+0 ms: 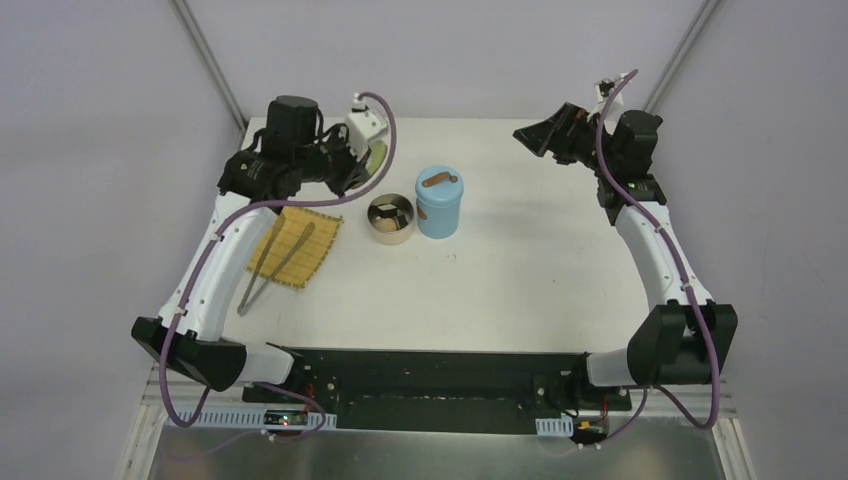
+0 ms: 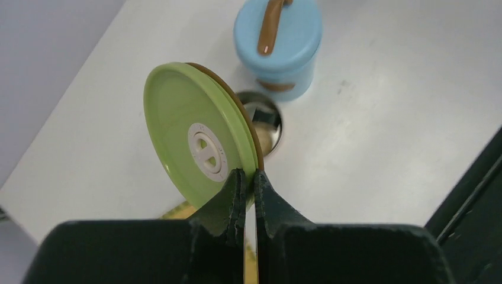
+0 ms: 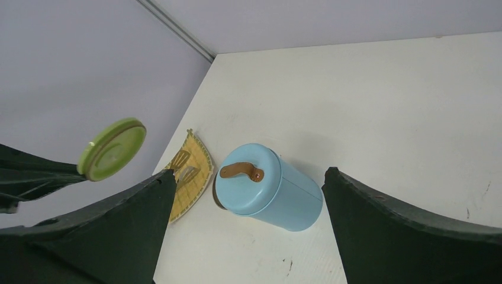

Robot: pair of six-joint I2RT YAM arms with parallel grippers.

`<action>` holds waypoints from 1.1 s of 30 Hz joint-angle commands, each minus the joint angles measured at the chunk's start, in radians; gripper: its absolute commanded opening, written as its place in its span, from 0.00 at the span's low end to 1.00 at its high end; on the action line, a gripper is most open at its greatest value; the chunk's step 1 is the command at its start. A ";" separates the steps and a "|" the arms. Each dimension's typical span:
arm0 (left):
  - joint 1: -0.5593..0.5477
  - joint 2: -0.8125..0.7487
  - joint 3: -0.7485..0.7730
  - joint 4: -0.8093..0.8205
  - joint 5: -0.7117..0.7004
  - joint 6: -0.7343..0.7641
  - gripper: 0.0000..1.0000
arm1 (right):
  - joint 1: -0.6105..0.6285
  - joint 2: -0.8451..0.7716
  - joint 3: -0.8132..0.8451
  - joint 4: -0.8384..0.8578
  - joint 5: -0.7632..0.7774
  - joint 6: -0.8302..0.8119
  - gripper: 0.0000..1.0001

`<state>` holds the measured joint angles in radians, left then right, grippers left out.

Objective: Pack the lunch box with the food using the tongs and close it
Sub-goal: Close the box lid on the packing box.

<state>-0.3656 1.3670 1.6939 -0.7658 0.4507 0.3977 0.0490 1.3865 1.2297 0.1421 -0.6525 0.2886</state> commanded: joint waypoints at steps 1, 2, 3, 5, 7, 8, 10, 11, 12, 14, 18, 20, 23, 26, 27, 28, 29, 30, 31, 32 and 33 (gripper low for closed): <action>-0.005 -0.029 -0.185 0.016 -0.201 0.426 0.00 | -0.012 -0.022 0.039 0.000 -0.012 -0.019 0.99; -0.014 -0.038 -0.229 0.041 -0.217 0.476 0.00 | -0.014 -0.023 0.041 -0.001 -0.012 -0.017 0.99; -0.018 -0.049 -0.277 0.080 -0.228 0.516 0.00 | -0.014 -0.024 0.043 -0.002 -0.012 -0.017 0.99; -0.021 -0.074 -0.376 0.172 -0.220 0.570 0.00 | -0.014 -0.026 0.041 -0.006 -0.008 -0.017 0.99; -0.022 -0.084 -0.447 0.239 -0.191 0.631 0.00 | -0.014 -0.030 0.038 -0.013 -0.007 -0.019 0.99; -0.025 -0.080 -0.471 0.263 -0.173 0.661 0.00 | -0.014 -0.031 0.035 -0.017 -0.007 -0.018 0.99; -0.038 -0.048 -0.491 0.276 -0.154 0.742 0.00 | -0.015 -0.034 0.033 -0.023 -0.007 -0.017 0.99; -0.051 -0.026 -0.492 0.280 -0.150 0.773 0.00 | -0.015 -0.035 0.032 -0.024 -0.008 -0.016 0.99; -0.061 -0.007 -0.489 0.282 -0.148 0.801 0.00 | -0.016 -0.037 0.031 -0.026 -0.009 -0.018 0.99; -0.082 0.036 -0.484 0.289 -0.153 0.846 0.00 | -0.015 -0.040 0.031 -0.031 -0.009 -0.017 0.99; -0.111 0.102 -0.484 0.324 -0.163 0.907 0.00 | -0.020 -0.053 0.025 -0.043 -0.006 -0.023 0.99; -0.120 0.134 -0.470 0.320 -0.166 0.913 0.00 | -0.025 -0.063 0.017 -0.048 -0.003 -0.025 0.99; -0.123 0.176 -0.456 0.322 -0.175 0.922 0.00 | -0.031 -0.079 0.011 -0.059 0.000 -0.033 0.99; -0.124 0.214 -0.448 0.338 -0.193 0.935 0.00 | -0.039 -0.087 0.004 -0.065 0.000 -0.037 0.99; -0.124 0.224 -0.444 0.337 -0.197 0.937 0.00 | -0.042 -0.087 0.005 -0.067 0.000 -0.036 0.99; -0.125 0.230 -0.444 0.330 -0.196 0.944 0.00 | -0.043 -0.088 0.005 -0.069 -0.001 -0.037 0.99; -0.127 0.233 -0.449 0.328 -0.196 0.953 0.00 | -0.045 -0.089 0.007 -0.072 -0.001 -0.039 0.99; -0.129 0.235 -0.457 0.326 -0.196 0.959 0.00 | -0.045 -0.090 0.008 -0.074 -0.001 -0.042 0.99; -0.130 0.239 -0.463 0.325 -0.197 0.964 0.00 | -0.045 -0.089 0.008 -0.076 0.000 -0.044 0.99; -0.131 0.243 -0.467 0.321 -0.197 0.963 0.00 | -0.046 -0.092 0.007 -0.076 0.000 -0.045 0.99; -0.133 0.249 -0.468 0.317 -0.197 0.958 0.00 | -0.046 -0.092 0.006 -0.077 0.001 -0.045 0.99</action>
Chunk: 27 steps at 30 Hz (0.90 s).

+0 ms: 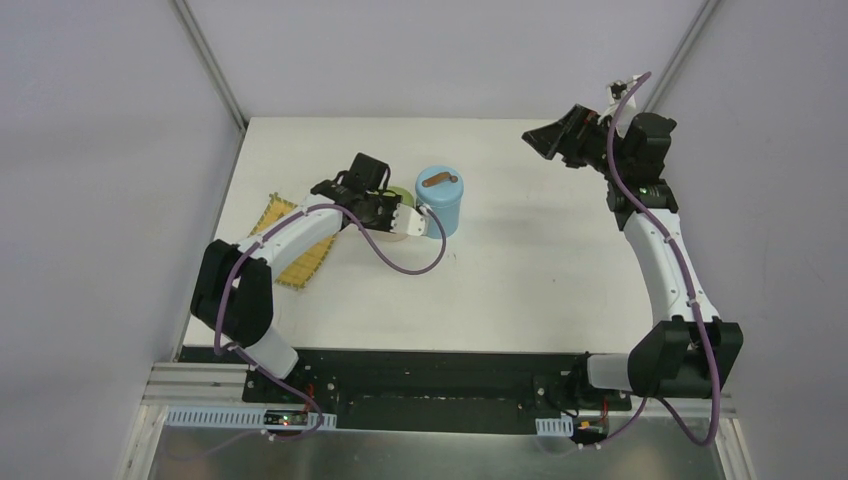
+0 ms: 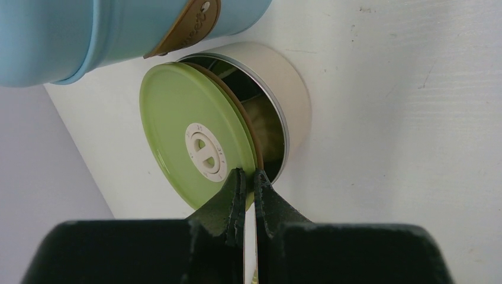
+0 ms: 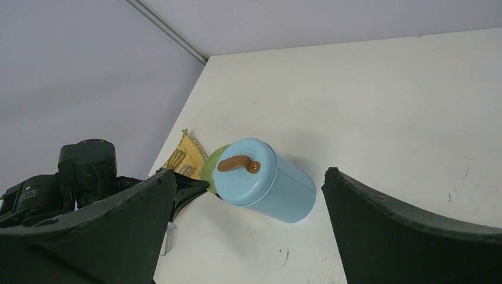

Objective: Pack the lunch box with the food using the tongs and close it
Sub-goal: Close the box lid on the packing box.

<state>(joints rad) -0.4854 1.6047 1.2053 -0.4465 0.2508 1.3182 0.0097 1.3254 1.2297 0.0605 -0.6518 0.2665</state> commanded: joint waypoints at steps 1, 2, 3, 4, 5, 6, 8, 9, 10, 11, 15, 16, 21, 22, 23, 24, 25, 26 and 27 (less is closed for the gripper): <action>-0.013 0.015 0.020 -0.005 0.002 0.030 0.00 | -0.006 -0.032 0.004 0.004 0.000 -0.023 0.99; -0.014 0.020 0.021 -0.009 -0.001 0.030 0.00 | -0.006 -0.032 0.004 0.003 -0.001 -0.023 0.99; -0.016 0.023 0.018 -0.015 -0.003 0.032 0.00 | -0.006 -0.032 0.003 0.003 -0.002 -0.024 0.99; -0.017 0.026 0.016 -0.021 -0.005 0.035 0.00 | -0.006 -0.031 0.003 0.001 -0.003 -0.025 0.99; -0.018 0.026 0.012 -0.027 -0.003 0.036 0.00 | -0.006 -0.031 0.004 0.001 -0.002 -0.026 0.98; -0.018 0.027 0.009 -0.031 -0.003 0.038 0.00 | -0.007 -0.029 0.005 0.001 -0.002 -0.026 0.99; -0.019 0.028 -0.002 -0.034 -0.001 0.037 0.00 | -0.007 -0.026 0.007 0.001 -0.001 -0.026 0.98; -0.020 0.031 -0.007 -0.034 -0.001 0.035 0.00 | -0.006 -0.025 0.008 0.001 0.000 -0.026 0.99; -0.023 0.034 -0.012 -0.033 -0.001 0.033 0.00 | -0.006 -0.024 0.008 0.001 0.000 -0.025 0.99; -0.026 0.039 -0.016 -0.031 -0.002 0.028 0.00 | -0.007 -0.022 0.010 0.001 0.000 -0.025 0.99; -0.040 0.055 -0.032 -0.022 -0.007 0.014 0.00 | -0.006 -0.019 0.013 0.001 0.000 -0.028 0.99; -0.043 0.057 -0.039 -0.020 -0.008 0.011 0.00 | -0.007 -0.018 0.014 0.001 -0.001 -0.029 0.98; -0.051 0.056 -0.079 -0.027 -0.016 0.003 0.00 | -0.006 -0.018 0.014 -0.002 -0.002 -0.033 0.98; -0.052 0.051 -0.086 -0.032 -0.013 -0.001 0.00 | -0.007 -0.020 0.014 -0.002 0.000 -0.035 0.99; -0.055 0.044 -0.093 -0.039 -0.011 -0.004 0.00 | -0.006 -0.020 0.013 -0.004 -0.001 -0.036 0.99; -0.060 0.034 -0.102 -0.045 -0.008 -0.008 0.00 | -0.006 -0.020 0.013 -0.004 0.000 -0.038 0.99; -0.066 0.022 -0.110 -0.050 -0.005 -0.015 0.00 | -0.007 -0.020 0.013 -0.004 -0.001 -0.038 0.99; -0.072 0.011 -0.118 -0.060 0.000 -0.022 0.00 | -0.006 -0.021 0.011 -0.004 0.001 -0.038 0.99; -0.080 -0.002 -0.126 -0.070 0.004 -0.032 0.00 | -0.007 -0.020 0.011 -0.004 0.001 -0.037 0.99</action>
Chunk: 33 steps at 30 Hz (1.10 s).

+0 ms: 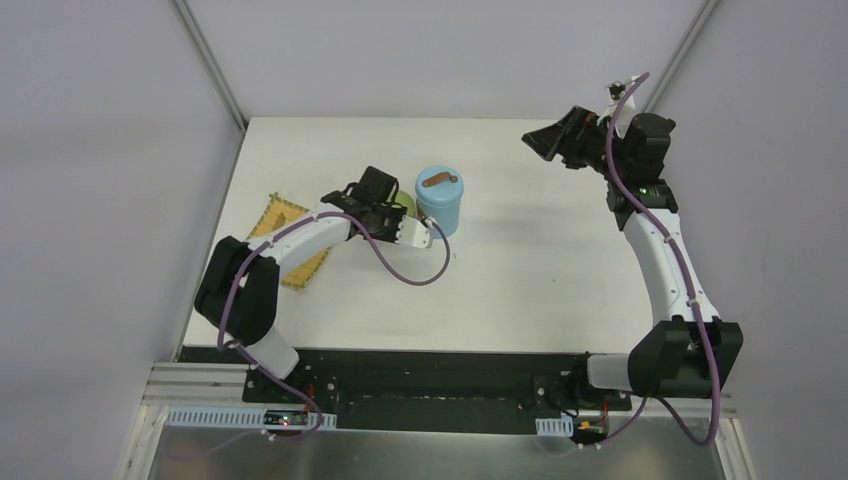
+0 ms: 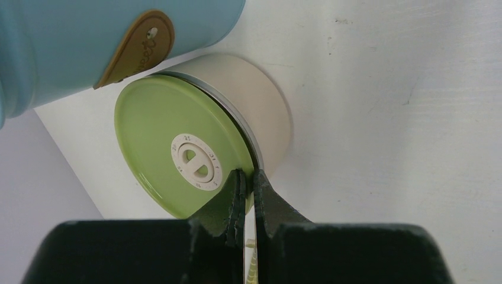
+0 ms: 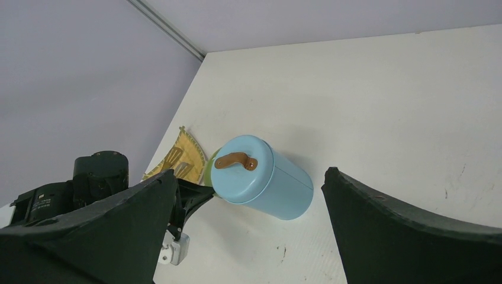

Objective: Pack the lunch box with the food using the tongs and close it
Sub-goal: Close the box lid on the packing box.

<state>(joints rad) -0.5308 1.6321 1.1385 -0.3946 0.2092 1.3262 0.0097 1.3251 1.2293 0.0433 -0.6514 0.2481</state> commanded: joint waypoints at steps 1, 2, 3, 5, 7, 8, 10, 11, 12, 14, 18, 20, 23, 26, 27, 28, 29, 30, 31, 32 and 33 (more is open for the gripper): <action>-0.042 -0.042 -0.066 -0.133 0.052 -0.052 0.00 | -0.006 -0.020 0.012 0.013 0.001 -0.018 0.99; -0.050 -0.054 -0.072 -0.145 0.056 -0.064 0.00 | -0.006 -0.019 0.012 0.013 0.001 -0.018 0.99; -0.058 -0.068 -0.078 -0.156 0.058 -0.077 0.00 | -0.006 -0.018 0.013 0.013 -0.001 -0.018 0.99; -0.074 -0.096 -0.093 -0.179 0.065 -0.105 0.00 | -0.006 -0.017 0.013 0.013 0.001 -0.020 0.99; -0.087 -0.124 -0.112 -0.211 0.073 -0.132 0.00 | -0.006 -0.016 0.013 0.013 -0.001 -0.019 0.99; -0.093 -0.139 -0.125 -0.220 0.077 -0.139 0.00 | -0.006 -0.016 0.013 0.013 -0.001 -0.019 0.99; -0.105 -0.178 -0.160 -0.243 0.086 -0.154 0.00 | -0.007 -0.014 0.012 0.013 -0.003 -0.020 0.99; -0.111 -0.192 -0.171 -0.261 0.089 -0.160 0.00 | -0.007 -0.015 0.011 0.013 -0.005 -0.020 0.99; -0.119 -0.205 -0.182 -0.275 0.093 -0.167 0.00 | -0.006 -0.016 0.011 0.013 -0.005 -0.018 0.99; -0.133 -0.229 -0.201 -0.294 0.094 -0.186 0.00 | -0.006 -0.017 0.010 0.013 -0.007 -0.018 0.99; -0.141 -0.243 -0.198 -0.274 0.061 -0.285 0.14 | -0.007 -0.019 0.008 0.013 -0.010 -0.015 0.99; -0.141 -0.235 -0.167 -0.277 0.036 -0.340 0.24 | -0.006 -0.021 0.004 0.013 -0.011 -0.013 0.98; -0.141 -0.244 -0.121 -0.285 0.029 -0.387 0.33 | -0.007 -0.023 0.001 0.013 -0.014 -0.012 0.99; -0.140 -0.270 -0.069 -0.308 0.039 -0.419 0.38 | -0.006 -0.030 -0.004 0.013 -0.016 -0.013 0.99; -0.141 -0.277 -0.045 -0.324 0.041 -0.432 0.39 | -0.006 -0.033 -0.005 0.013 -0.016 -0.015 0.98; -0.140 -0.285 -0.024 -0.335 0.041 -0.448 0.40 | -0.007 -0.036 -0.006 0.013 -0.015 -0.014 0.99; -0.140 -0.295 -0.007 -0.343 0.042 -0.461 0.41 | -0.006 -0.039 -0.008 0.013 -0.014 -0.016 0.99; -0.137 -0.305 0.008 -0.348 0.043 -0.470 0.42 | -0.007 -0.043 -0.012 0.013 -0.014 -0.016 0.99; -0.133 -0.314 0.018 -0.347 0.045 -0.485 0.42 | -0.007 -0.045 -0.015 0.013 -0.013 -0.015 0.99; -0.119 -0.319 0.029 -0.342 0.053 -0.500 0.43 | -0.007 -0.047 -0.018 0.013 -0.013 -0.015 0.99; -0.102 -0.316 0.042 -0.339 0.063 -0.512 0.44 | -0.007 -0.050 -0.021 0.013 -0.015 -0.012 0.99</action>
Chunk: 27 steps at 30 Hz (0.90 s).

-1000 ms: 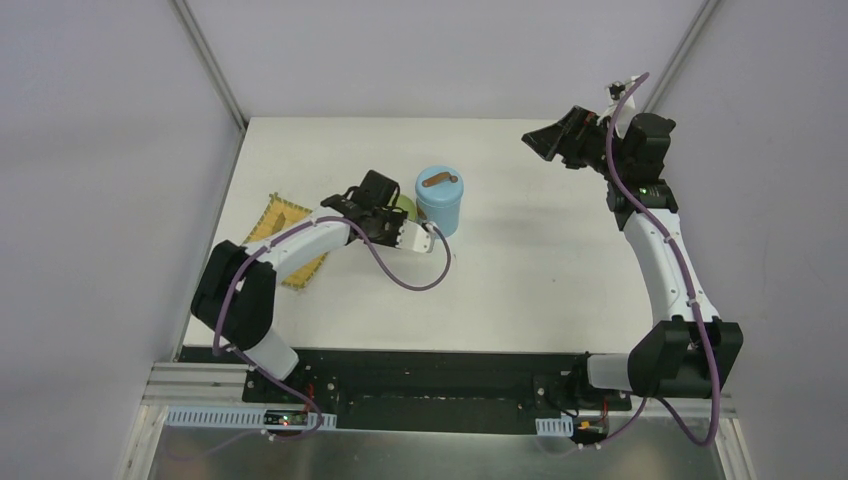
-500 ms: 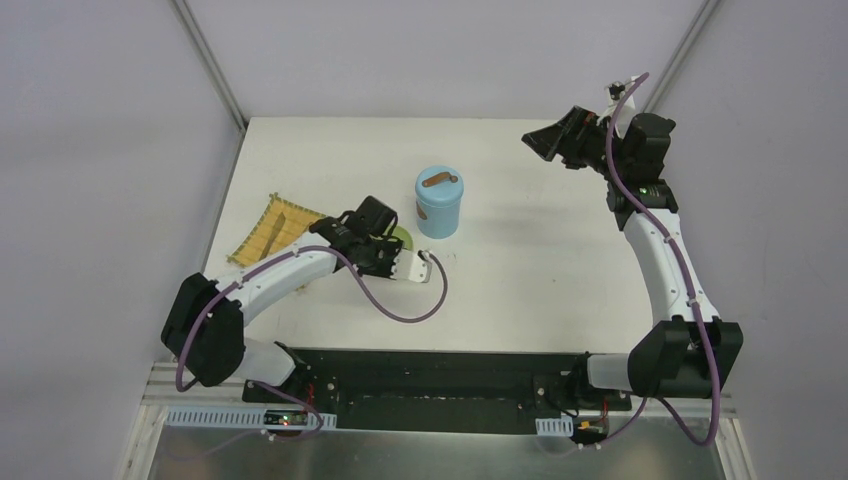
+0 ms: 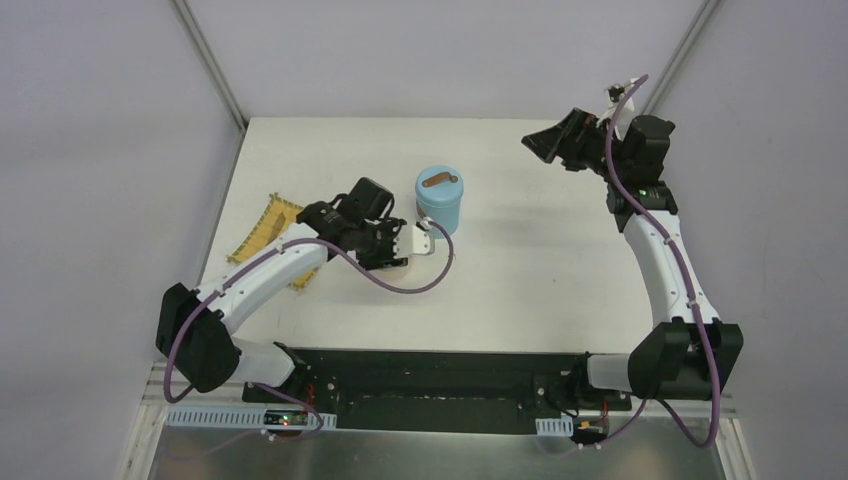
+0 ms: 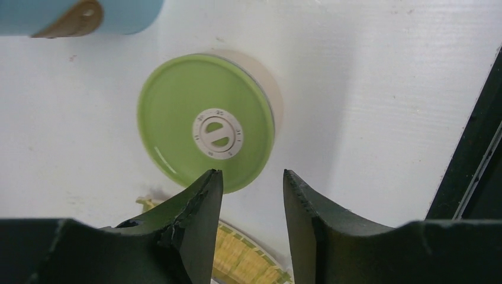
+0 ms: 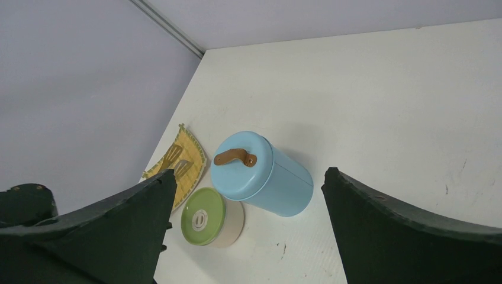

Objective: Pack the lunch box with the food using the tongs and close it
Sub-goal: Close the box lid on the packing box.

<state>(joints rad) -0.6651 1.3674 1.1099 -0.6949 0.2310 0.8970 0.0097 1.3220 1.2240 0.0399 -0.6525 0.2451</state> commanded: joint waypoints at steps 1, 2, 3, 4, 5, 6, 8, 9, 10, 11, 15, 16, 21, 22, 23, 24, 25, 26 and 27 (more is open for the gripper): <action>0.057 -0.041 0.086 -0.039 0.047 -0.093 0.44 | -0.006 -0.049 -0.019 0.017 -0.014 -0.009 0.99; 0.074 -0.024 0.105 -0.040 0.048 -0.101 0.42 | -0.007 -0.049 -0.023 0.017 -0.015 -0.009 0.99; 0.086 -0.003 0.125 -0.051 0.046 -0.101 0.41 | -0.007 -0.049 -0.026 0.017 -0.016 -0.007 0.99; 0.091 0.018 0.143 -0.057 0.041 -0.100 0.40 | -0.006 -0.049 -0.027 0.017 -0.017 -0.005 0.99; 0.093 0.036 0.153 -0.052 0.030 -0.098 0.40 | -0.006 -0.049 -0.030 0.017 -0.018 -0.004 0.98; 0.093 0.048 0.155 -0.039 0.024 -0.098 0.40 | -0.005 -0.049 -0.031 0.017 -0.019 -0.001 0.99; 0.093 0.068 0.139 -0.001 0.017 -0.094 0.40 | -0.006 -0.050 -0.033 0.016 -0.020 0.000 0.99; 0.093 0.087 0.132 0.019 0.007 -0.093 0.41 | -0.006 -0.050 -0.034 0.017 -0.021 0.000 0.99; 0.093 0.104 0.125 0.032 -0.009 -0.089 0.41 | -0.006 -0.051 -0.035 0.017 -0.022 0.001 0.99; 0.093 0.124 0.122 0.036 -0.019 -0.082 0.41 | -0.006 -0.053 -0.037 0.016 -0.021 0.000 0.98; 0.093 0.194 0.089 0.034 -0.026 -0.044 0.42 | -0.025 -0.060 -0.043 0.008 -0.019 -0.007 0.98; 0.093 0.213 0.087 0.023 -0.020 -0.042 0.42 | -0.026 -0.062 -0.043 0.005 -0.019 -0.007 0.98; 0.093 0.318 0.126 -0.067 -0.001 -0.062 0.43 | -0.028 -0.061 -0.036 -0.003 -0.016 -0.019 0.99; 0.093 0.330 0.124 -0.069 -0.005 -0.059 0.43 | -0.029 -0.059 -0.032 -0.005 -0.016 -0.019 0.99; 0.093 0.335 0.114 -0.065 -0.016 -0.050 0.43 | -0.030 -0.057 -0.028 -0.007 -0.016 -0.020 0.98; 0.094 0.336 0.099 -0.054 -0.027 -0.044 0.43 | -0.030 -0.054 -0.025 -0.008 -0.016 -0.021 0.98; 0.096 0.335 0.084 -0.045 -0.034 -0.044 0.43 | -0.030 -0.053 -0.023 -0.009 -0.018 -0.022 0.99; 0.099 0.337 0.084 -0.043 -0.035 -0.049 0.43 | -0.031 -0.051 -0.022 -0.011 -0.017 -0.024 0.98; 0.102 0.338 0.088 -0.047 -0.035 -0.056 0.43 | -0.031 -0.050 -0.020 -0.011 -0.017 -0.024 0.98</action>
<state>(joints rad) -0.5694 1.6493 1.2484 -0.6838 0.2230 0.8333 -0.0158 1.3025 1.1797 0.0170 -0.6601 0.2417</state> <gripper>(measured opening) 0.423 0.986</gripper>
